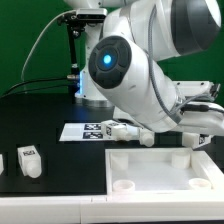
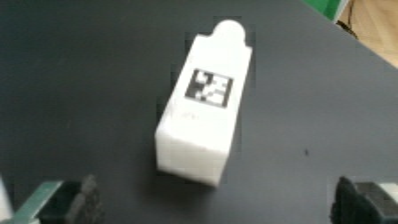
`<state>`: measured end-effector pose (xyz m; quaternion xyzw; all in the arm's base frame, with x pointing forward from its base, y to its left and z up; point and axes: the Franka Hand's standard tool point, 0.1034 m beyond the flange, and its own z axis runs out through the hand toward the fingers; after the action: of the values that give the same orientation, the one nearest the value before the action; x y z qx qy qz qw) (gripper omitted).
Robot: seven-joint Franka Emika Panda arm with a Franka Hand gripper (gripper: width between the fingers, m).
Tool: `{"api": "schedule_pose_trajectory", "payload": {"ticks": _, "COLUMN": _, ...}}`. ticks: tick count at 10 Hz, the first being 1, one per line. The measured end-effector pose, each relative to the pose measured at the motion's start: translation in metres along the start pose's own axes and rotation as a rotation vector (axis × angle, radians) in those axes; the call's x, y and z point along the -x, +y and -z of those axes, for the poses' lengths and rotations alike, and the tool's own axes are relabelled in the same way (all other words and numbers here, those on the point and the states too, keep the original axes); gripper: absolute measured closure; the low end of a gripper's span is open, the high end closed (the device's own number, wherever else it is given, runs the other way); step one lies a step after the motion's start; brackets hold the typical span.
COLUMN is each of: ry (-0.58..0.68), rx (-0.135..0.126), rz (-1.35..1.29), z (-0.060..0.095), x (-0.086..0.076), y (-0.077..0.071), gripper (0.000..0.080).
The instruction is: Assemble square table
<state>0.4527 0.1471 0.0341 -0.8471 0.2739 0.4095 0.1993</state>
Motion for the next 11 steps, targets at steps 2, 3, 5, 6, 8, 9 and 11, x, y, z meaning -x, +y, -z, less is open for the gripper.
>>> {"api": "schedule_pose_trajectory", "payload": {"ticks": 2, "ry": 0.022, "rx": 0.004, "rz": 0.016, "z": -0.006, "x": 0.007, "y": -0.007, "gripper": 0.0151}}
{"api": "schedule_pose_trajectory", "payload": {"ticks": 3, "ry": 0.022, "rx": 0.003, "rz": 0.013, "z": -0.006, "x": 0.005, "y": -0.006, "gripper": 0.0151}}
{"api": "schedule_pose_trajectory", "payload": {"ticks": 5, "ry": 0.003, "rx": 0.002, "rz": -0.015, "z": -0.015, "x": 0.008, "y": -0.002, "gripper": 0.0151}}
{"api": "schedule_pose_trajectory", "payload": {"ticks": 6, "ry": -0.039, "rx": -0.008, "rz": -0.048, "z": -0.024, "x": 0.008, "y": 0.004, "gripper": 0.0151}}
{"api": "schedule_pose_trajectory", "payload": {"ticks": 8, "ry": -0.111, "rx": -0.024, "rz": -0.089, "z": -0.024, "x": 0.001, "y": 0.008, "gripper": 0.0151}}
{"api": "schedule_pose_trajectory", "payload": {"ticks": 9, "ry": -0.112, "rx": -0.023, "rz": -0.089, "z": -0.025, "x": 0.002, "y": 0.008, "gripper": 0.0151}}
{"api": "schedule_pose_trajectory", "payload": {"ticks": 11, "ry": -0.14, "rx": -0.039, "rz": -0.148, "z": -0.038, "x": 0.001, "y": 0.013, "gripper": 0.0151}}
